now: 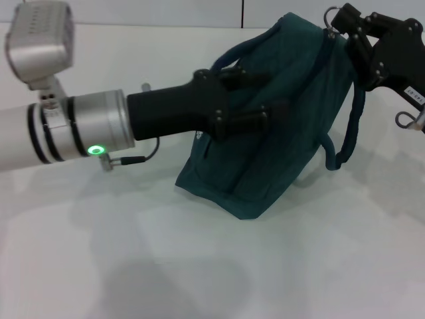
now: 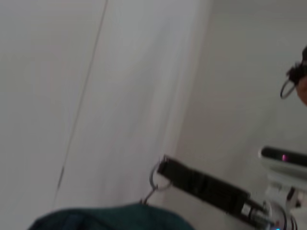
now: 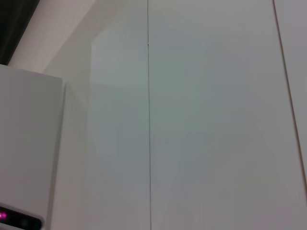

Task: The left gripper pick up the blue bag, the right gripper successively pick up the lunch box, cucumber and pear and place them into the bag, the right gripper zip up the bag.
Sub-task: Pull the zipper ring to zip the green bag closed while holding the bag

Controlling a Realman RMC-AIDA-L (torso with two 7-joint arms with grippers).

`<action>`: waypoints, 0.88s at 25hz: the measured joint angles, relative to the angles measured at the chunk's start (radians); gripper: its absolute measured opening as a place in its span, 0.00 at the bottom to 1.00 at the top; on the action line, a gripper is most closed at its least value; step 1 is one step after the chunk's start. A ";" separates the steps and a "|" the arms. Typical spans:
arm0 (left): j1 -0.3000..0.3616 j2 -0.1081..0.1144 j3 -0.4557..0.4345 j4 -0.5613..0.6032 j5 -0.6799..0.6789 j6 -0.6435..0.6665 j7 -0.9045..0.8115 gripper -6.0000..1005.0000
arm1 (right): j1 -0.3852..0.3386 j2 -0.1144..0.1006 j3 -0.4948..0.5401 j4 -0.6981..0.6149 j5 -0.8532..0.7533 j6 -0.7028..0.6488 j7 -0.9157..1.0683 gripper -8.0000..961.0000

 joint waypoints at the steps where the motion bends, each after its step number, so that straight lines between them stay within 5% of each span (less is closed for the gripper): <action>1: -0.006 0.000 0.017 0.000 0.000 -0.019 -0.004 0.66 | -0.001 0.000 0.000 0.000 0.000 0.000 -0.001 0.06; 14: 0.000 -0.006 0.045 -0.065 -0.131 -0.100 0.083 0.64 | -0.007 0.002 -0.014 0.002 0.000 -0.016 -0.001 0.08; 22: -0.006 -0.004 0.075 -0.113 -0.157 -0.087 0.183 0.36 | -0.007 0.002 -0.024 0.004 0.000 -0.033 0.000 0.09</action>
